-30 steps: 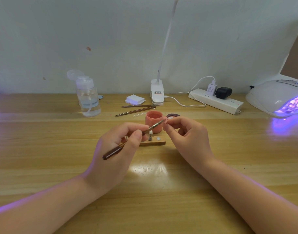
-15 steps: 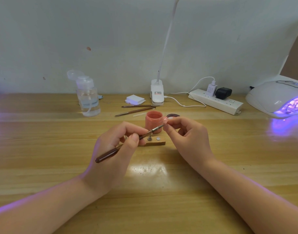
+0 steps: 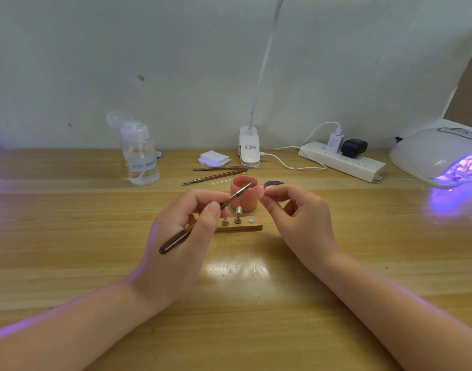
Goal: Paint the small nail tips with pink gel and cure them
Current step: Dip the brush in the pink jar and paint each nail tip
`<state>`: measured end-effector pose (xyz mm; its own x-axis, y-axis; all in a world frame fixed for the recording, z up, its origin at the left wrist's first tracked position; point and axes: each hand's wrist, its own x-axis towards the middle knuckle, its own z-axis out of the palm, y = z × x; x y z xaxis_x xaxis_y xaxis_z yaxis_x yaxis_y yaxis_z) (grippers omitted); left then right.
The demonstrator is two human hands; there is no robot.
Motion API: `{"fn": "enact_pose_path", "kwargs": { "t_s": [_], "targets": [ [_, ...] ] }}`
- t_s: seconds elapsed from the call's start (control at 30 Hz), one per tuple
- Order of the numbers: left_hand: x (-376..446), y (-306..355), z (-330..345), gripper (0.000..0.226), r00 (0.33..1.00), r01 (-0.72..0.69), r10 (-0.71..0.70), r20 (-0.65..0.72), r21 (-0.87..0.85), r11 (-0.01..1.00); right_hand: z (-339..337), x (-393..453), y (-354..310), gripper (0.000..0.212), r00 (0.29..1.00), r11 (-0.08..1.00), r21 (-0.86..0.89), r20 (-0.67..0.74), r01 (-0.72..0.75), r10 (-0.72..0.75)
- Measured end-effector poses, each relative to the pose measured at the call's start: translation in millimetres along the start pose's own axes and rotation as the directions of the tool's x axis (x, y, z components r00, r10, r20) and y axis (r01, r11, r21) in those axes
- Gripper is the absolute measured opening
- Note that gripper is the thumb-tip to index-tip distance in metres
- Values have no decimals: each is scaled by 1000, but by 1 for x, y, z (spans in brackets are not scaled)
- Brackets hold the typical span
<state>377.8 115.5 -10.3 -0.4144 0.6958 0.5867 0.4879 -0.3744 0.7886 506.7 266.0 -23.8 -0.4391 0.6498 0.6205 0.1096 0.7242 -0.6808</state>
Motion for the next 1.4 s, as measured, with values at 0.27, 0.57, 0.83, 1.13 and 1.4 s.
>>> {"fn": "enact_pose_path", "kwargs": {
  "t_s": [0.27, 0.57, 0.83, 1.13, 1.4],
  "targets": [
    [-1, 2, -1, 22, 998, -19, 13, 66, 101, 995, 0, 0, -1, 17, 999, 997, -61, -5, 49, -50],
    [-2, 3, -2, 23, 999, -35, 33, 20, 96, 995, 0, 0, -1, 12, 999, 998, -49, 1, 41, -41],
    [-1, 2, -2, 23, 999, -35, 28, 45, 147, 989, 1, -1, 0, 8, 1000, 1000, -24, 3, 6, -6],
    [1, 2, 0, 24, 999, -15, 12, 30, 84, 996, 1, -1, 0, 7, 1000, 1000, 15, 9, -18, 18],
    [-2, 2, -2, 25, 1000, -24, 24, 16, 8, 1000, 0, 0, -2, 6, 996, 995, 42, -8, -87, 87]
  ]
}}
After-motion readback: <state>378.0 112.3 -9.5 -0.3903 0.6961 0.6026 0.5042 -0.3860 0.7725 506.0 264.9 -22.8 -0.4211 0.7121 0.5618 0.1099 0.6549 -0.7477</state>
